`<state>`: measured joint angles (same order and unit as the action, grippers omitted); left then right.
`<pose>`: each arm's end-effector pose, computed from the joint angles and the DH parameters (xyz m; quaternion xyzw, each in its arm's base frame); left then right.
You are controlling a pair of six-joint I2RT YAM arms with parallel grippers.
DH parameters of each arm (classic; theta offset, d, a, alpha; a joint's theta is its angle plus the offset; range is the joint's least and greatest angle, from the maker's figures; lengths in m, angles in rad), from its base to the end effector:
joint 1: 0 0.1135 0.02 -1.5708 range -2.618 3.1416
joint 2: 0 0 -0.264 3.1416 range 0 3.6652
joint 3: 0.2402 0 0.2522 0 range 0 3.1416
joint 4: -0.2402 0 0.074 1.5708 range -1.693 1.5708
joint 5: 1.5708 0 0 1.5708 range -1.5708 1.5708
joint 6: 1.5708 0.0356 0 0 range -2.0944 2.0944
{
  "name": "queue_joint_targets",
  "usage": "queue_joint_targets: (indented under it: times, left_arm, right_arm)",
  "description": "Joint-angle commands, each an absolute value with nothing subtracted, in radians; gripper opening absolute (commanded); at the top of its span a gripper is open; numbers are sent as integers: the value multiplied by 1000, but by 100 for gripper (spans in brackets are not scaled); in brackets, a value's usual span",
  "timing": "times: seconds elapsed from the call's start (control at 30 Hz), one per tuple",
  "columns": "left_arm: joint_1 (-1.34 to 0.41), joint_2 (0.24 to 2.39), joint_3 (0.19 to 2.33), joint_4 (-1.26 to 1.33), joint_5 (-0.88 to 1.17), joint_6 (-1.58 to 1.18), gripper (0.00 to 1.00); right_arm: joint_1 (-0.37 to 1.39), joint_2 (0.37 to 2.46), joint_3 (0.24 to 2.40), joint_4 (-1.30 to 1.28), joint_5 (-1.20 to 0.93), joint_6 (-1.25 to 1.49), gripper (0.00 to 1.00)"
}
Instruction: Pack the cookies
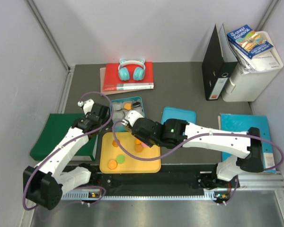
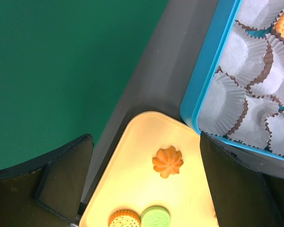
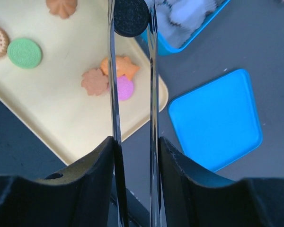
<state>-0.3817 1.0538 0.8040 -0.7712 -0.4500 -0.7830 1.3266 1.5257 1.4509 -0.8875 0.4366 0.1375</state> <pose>0.1887 -0.0591 0.2501 -0.2463 0.9073 0.0338 0.3391 0.0914 0.3045 0.3316 -0.4680 0.8079 0.0418 0.3556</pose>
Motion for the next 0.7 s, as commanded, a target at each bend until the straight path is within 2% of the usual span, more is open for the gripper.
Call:
queue_joint_targets:
  times: [0.0, 0.47, 0.67]
  left_arm:
    - [-374, 1045, 848, -769, -463, -773, 98]
    - [-359, 1065, 859, -759, -463, -752, 98]
    - [-348, 1088, 848, -741, -436, -750, 98]
  right_arm:
    - [1327, 1468, 1529, -905, 534, 106, 40]
    - [1126, 1561, 1566, -769, 459, 37, 40]
    - [1103, 1664, 1643, -753, 426, 5, 40]
